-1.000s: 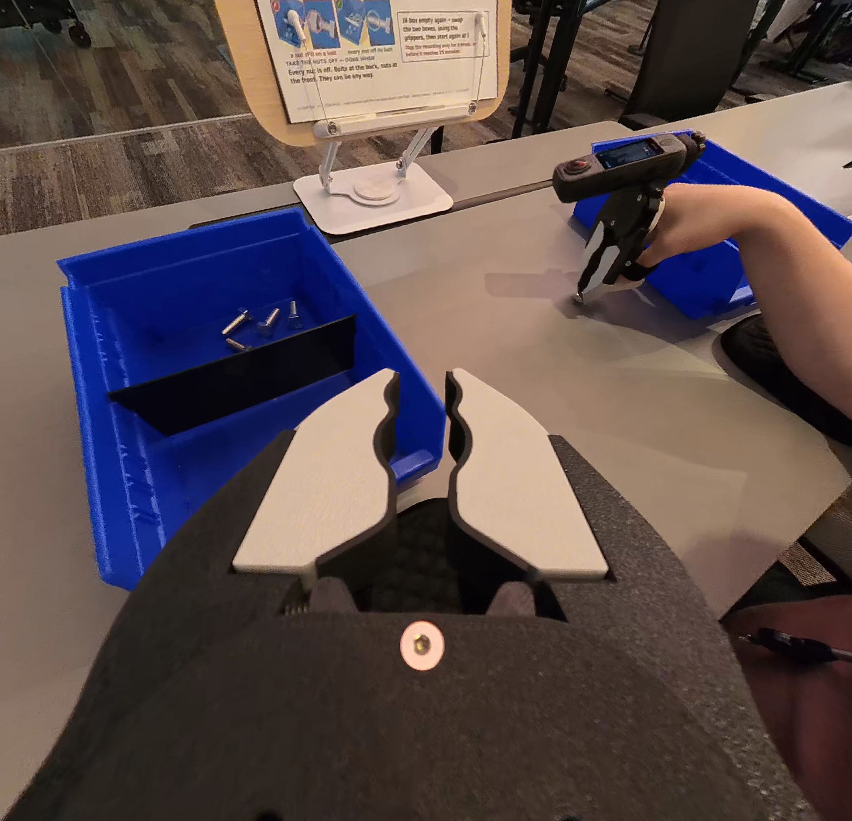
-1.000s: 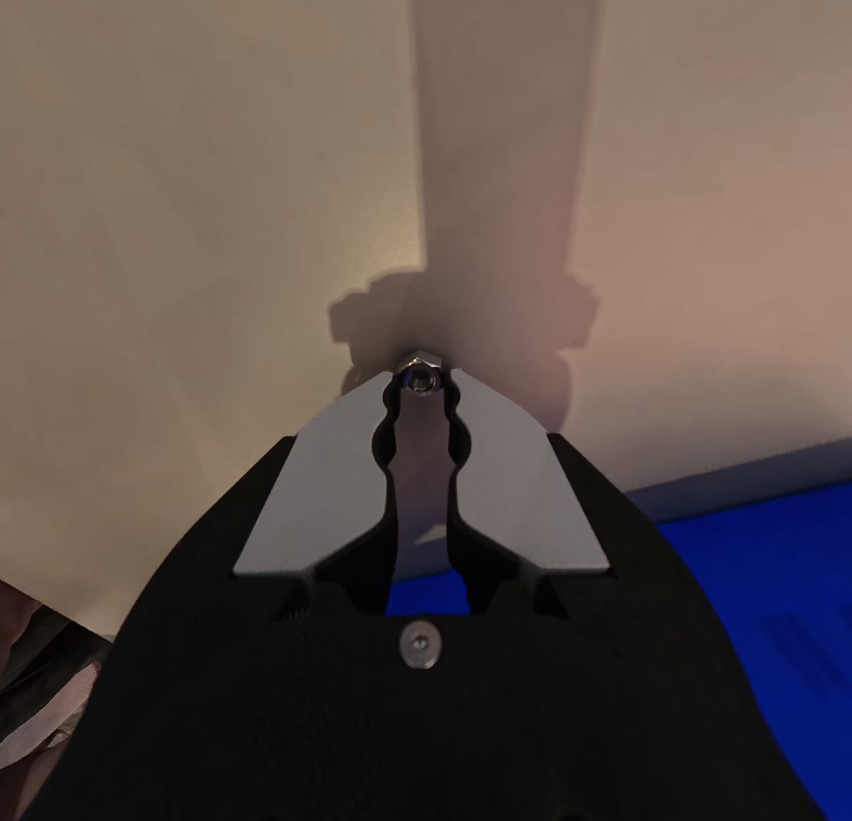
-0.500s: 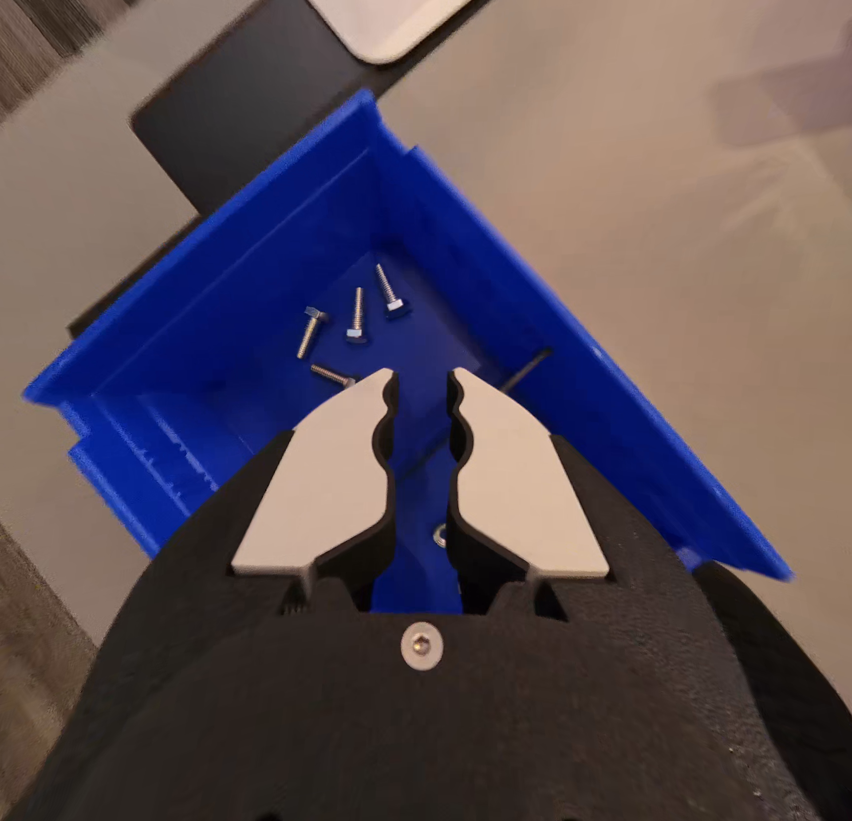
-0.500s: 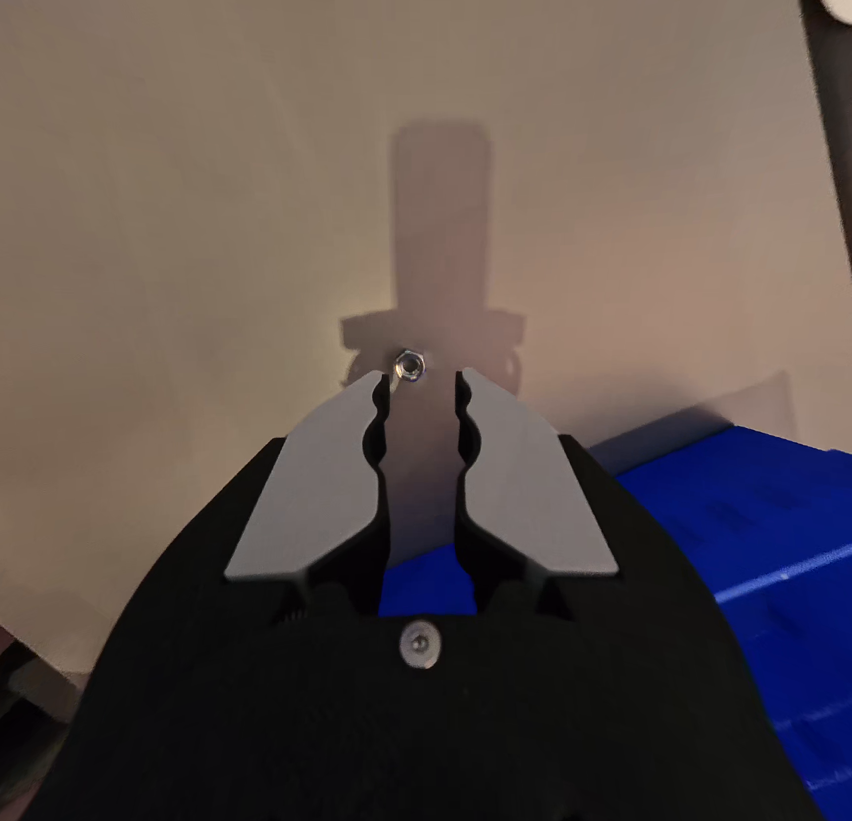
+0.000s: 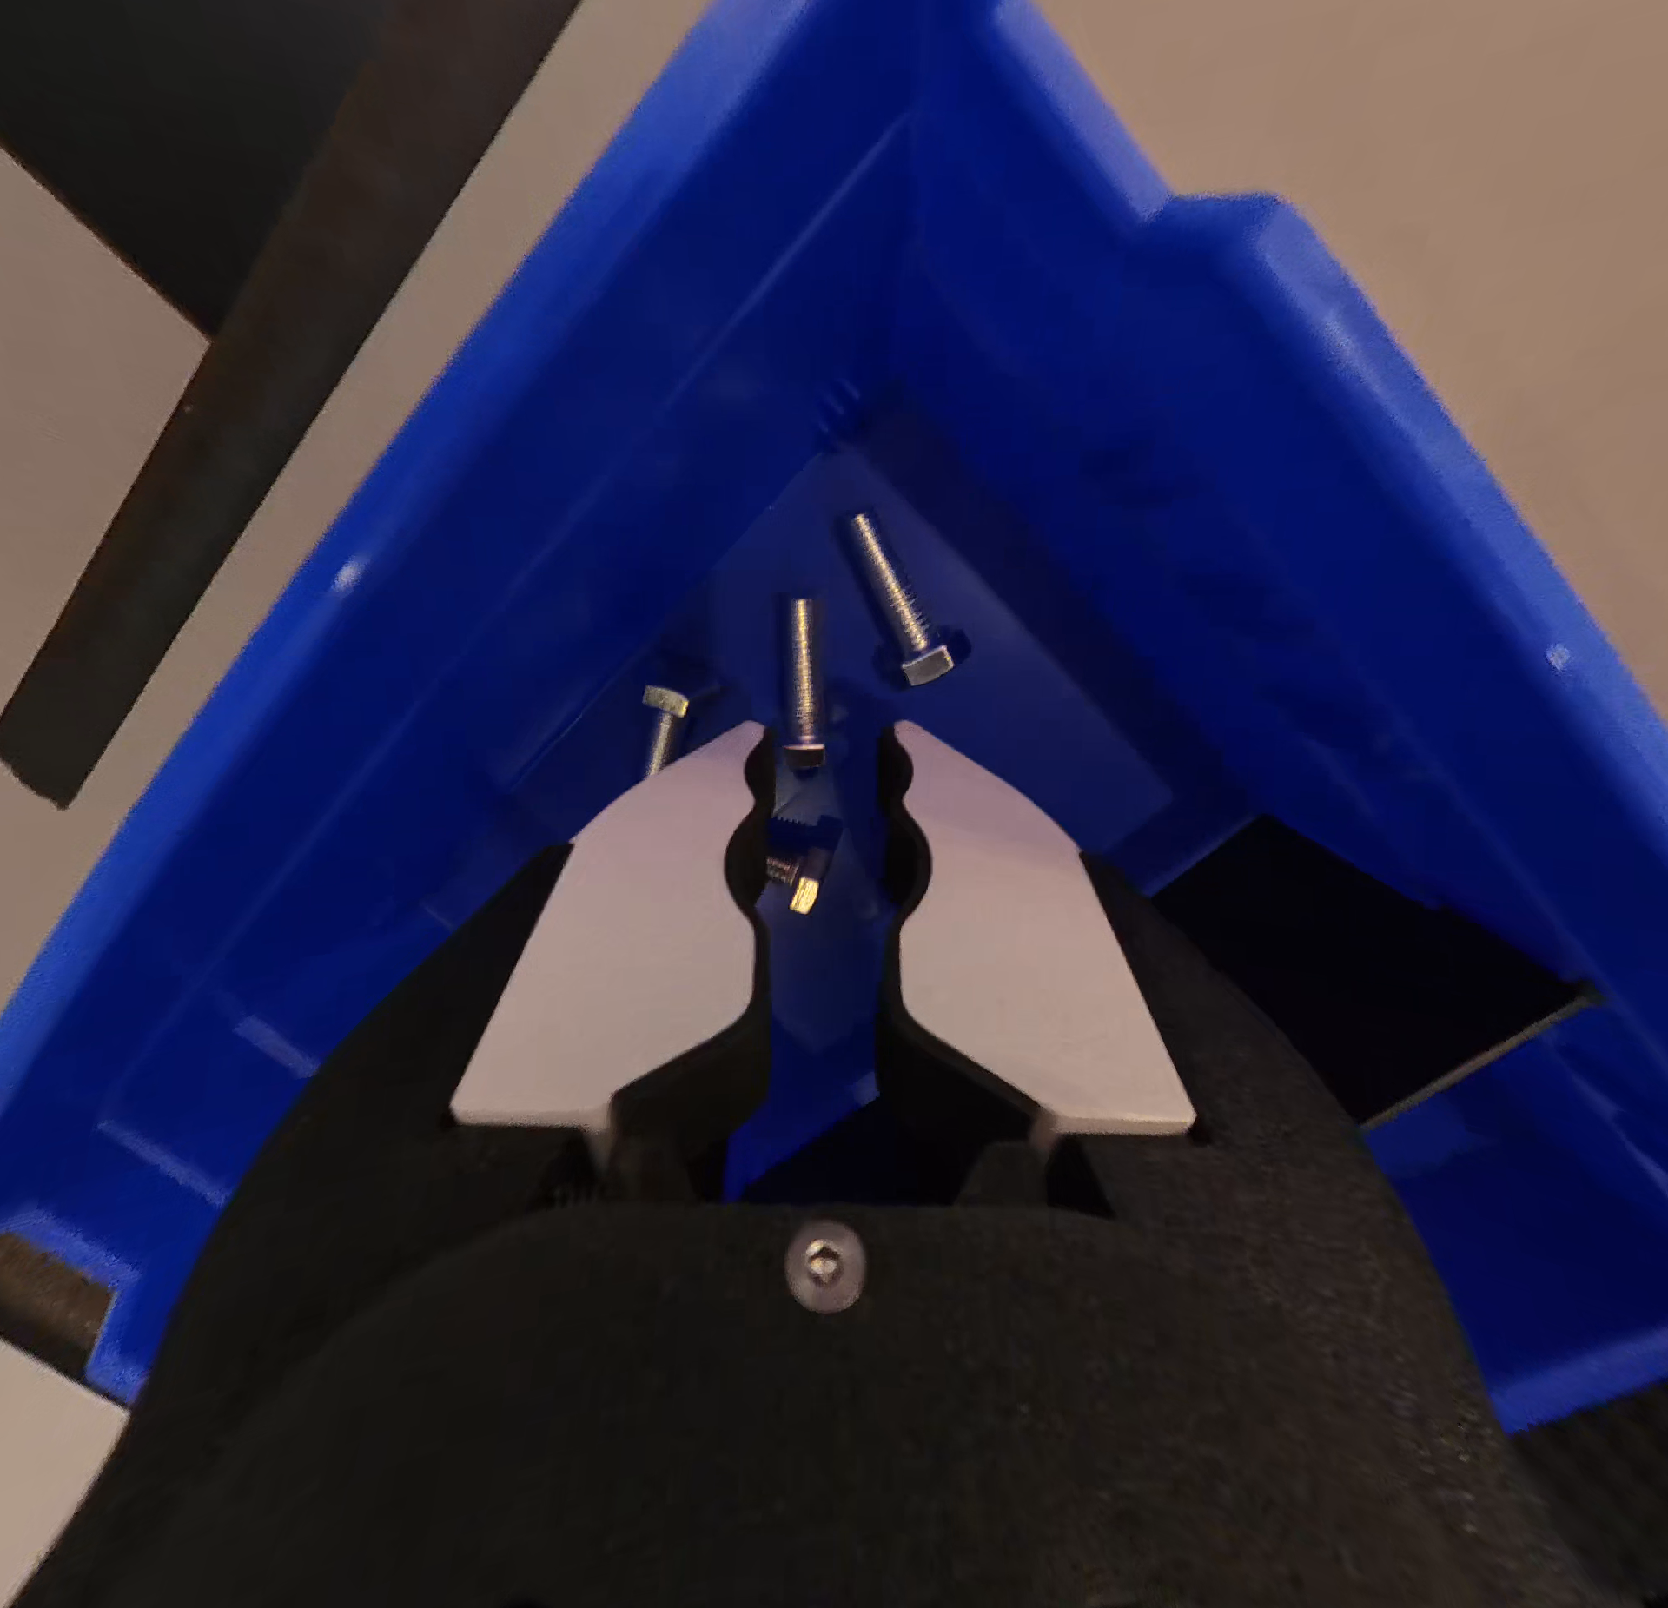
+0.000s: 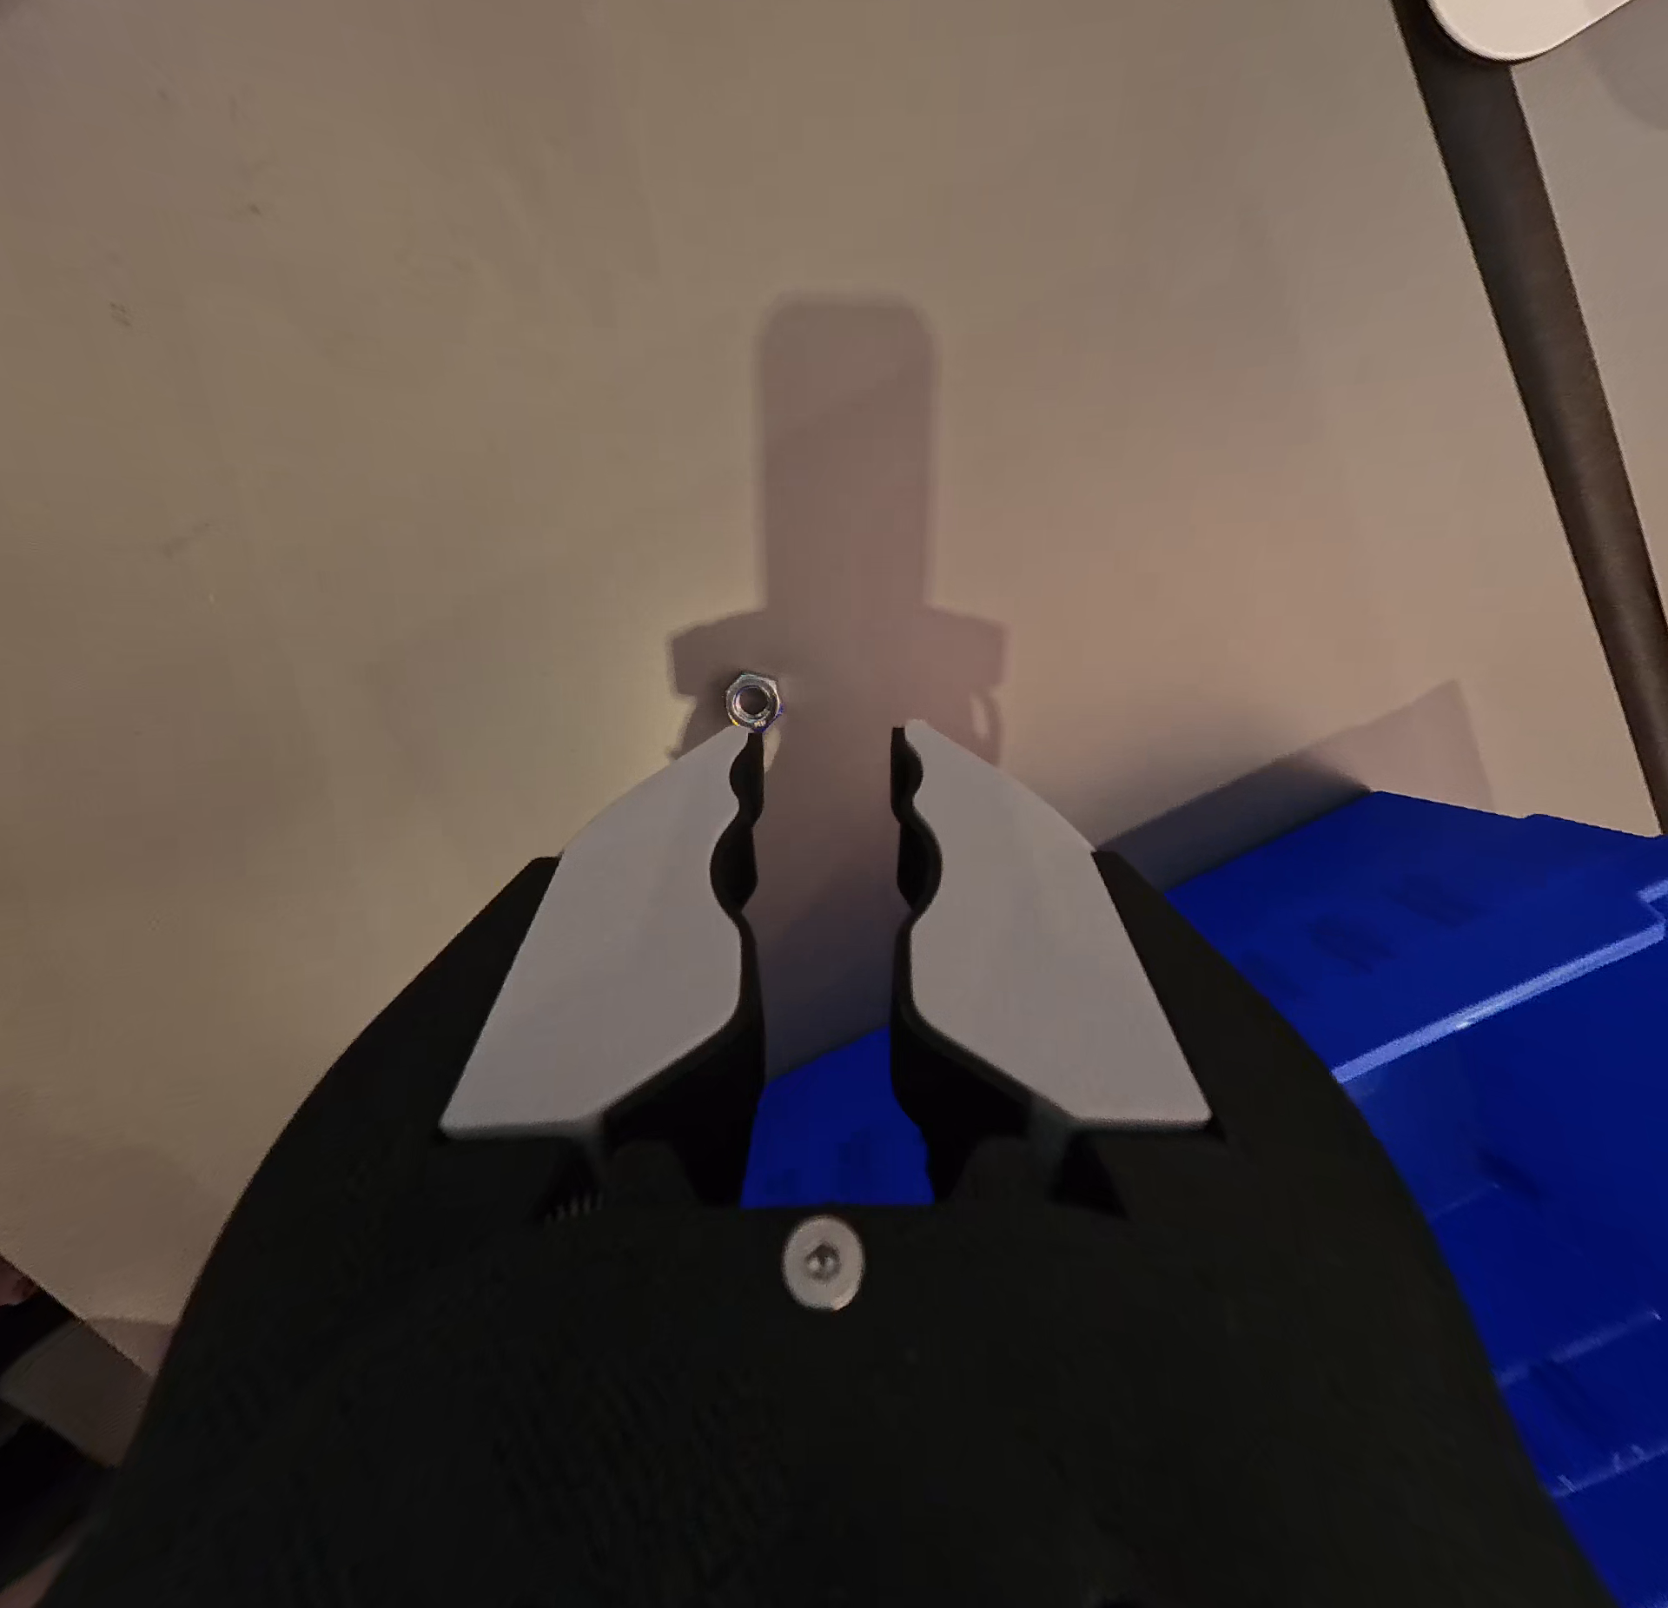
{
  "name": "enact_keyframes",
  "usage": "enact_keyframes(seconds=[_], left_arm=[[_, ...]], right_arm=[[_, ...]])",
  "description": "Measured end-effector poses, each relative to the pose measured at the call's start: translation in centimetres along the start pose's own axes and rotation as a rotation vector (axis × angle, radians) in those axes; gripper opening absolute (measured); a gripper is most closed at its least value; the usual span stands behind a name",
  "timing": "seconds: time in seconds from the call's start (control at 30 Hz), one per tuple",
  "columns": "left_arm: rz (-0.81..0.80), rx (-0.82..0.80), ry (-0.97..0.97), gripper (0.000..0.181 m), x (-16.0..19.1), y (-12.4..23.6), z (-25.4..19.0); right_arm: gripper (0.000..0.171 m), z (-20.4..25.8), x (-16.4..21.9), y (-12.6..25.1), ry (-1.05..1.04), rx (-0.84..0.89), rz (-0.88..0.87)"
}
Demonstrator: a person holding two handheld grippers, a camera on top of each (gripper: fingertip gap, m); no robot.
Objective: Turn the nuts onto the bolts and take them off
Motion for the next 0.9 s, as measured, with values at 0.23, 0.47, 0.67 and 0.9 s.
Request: enact_keyframes(seconds=[0.23,0.47,0.67,0.9], left_arm=[[0.042,-0.032,-0.047,0.023,0.3,-0.9,0.0],[0.081,-0.048,-0.057,0.025,0.9,-1.7,0.5],[0.033,-0.038,-0.042,0.02,0.6,-2.1,0.5],[-0.186,-0.019,-0.004,0.019,0.7,3.1,-0.1]], right_arm=[[0.028,0.1,0.1,0.0,0.005,-0.005,0.004],[0.027,0.3,0.3,-0.3,0.023,-0.006,0.022],[0.025,0.3,0.5,-0.3,0.022,-0.004,0.026],[0.02,-0.1,0.1,0.9,0.011,0.036,-0.02]])
Point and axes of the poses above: each gripper's, where its closed fingertips meet, y back along the fingers, x out of its underside, z = x × y across the jaws, the point moved 3 cm from there along y, back along the fingers, and after that the axes turned 5 degrees about z, right-handed, at the moved point
